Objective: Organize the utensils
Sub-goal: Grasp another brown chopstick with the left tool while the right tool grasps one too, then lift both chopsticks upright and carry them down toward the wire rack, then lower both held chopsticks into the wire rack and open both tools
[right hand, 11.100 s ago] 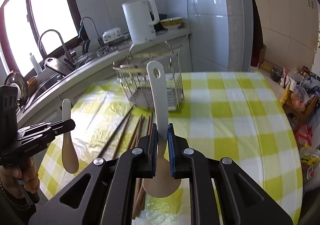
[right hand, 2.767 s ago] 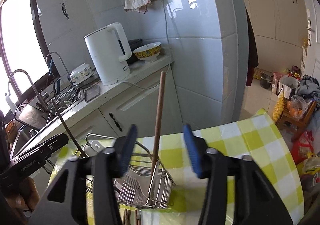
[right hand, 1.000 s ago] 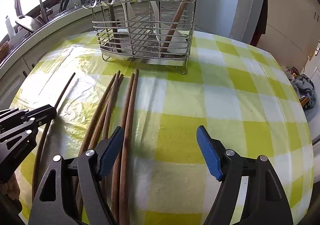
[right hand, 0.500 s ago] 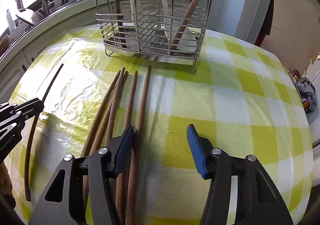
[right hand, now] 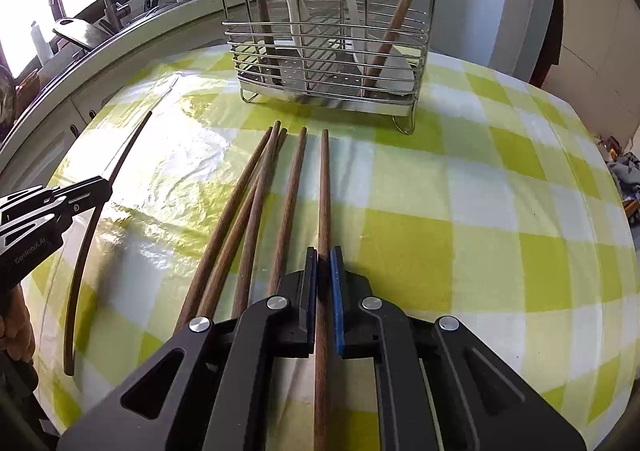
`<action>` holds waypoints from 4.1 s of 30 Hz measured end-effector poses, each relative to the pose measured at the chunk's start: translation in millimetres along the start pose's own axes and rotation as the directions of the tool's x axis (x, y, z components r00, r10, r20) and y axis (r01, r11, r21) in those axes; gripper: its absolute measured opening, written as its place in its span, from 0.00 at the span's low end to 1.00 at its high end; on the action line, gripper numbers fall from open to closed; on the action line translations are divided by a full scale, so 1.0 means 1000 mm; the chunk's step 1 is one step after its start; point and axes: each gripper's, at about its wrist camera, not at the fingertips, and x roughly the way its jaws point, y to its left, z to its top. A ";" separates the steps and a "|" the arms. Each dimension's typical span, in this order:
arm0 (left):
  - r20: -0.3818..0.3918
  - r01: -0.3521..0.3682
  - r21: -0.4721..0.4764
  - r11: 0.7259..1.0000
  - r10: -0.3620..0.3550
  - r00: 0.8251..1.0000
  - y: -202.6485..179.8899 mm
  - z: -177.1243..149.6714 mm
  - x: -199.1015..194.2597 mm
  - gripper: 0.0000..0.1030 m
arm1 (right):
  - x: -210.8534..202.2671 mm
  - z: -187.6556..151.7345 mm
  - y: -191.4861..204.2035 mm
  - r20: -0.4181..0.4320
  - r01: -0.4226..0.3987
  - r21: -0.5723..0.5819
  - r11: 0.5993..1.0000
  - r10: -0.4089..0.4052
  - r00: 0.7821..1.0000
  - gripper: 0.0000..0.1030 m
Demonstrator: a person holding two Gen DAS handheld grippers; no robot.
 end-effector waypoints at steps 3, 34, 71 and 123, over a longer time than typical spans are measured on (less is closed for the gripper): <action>0.004 0.010 0.002 1.000 -0.010 1.000 -0.002 0.000 -0.003 0.07 | -0.007 -0.005 -0.010 0.004 -0.010 0.033 0.999 0.009 1.000 0.08; 0.179 0.114 0.023 0.993 -0.116 0.977 -0.021 0.038 -0.086 0.06 | -0.134 0.005 -0.052 0.256 -0.009 0.136 0.991 -0.026 0.966 0.08; 0.271 0.191 0.061 0.980 -0.201 0.941 -0.032 0.099 -0.141 0.06 | -0.175 0.069 -0.045 0.338 -0.037 0.104 0.994 0.000 0.941 0.08; 0.316 0.127 0.067 0.990 -0.142 0.938 -0.078 0.240 -0.041 0.06 | -0.073 0.215 -0.052 0.366 -0.094 0.187 0.978 0.019 0.930 0.08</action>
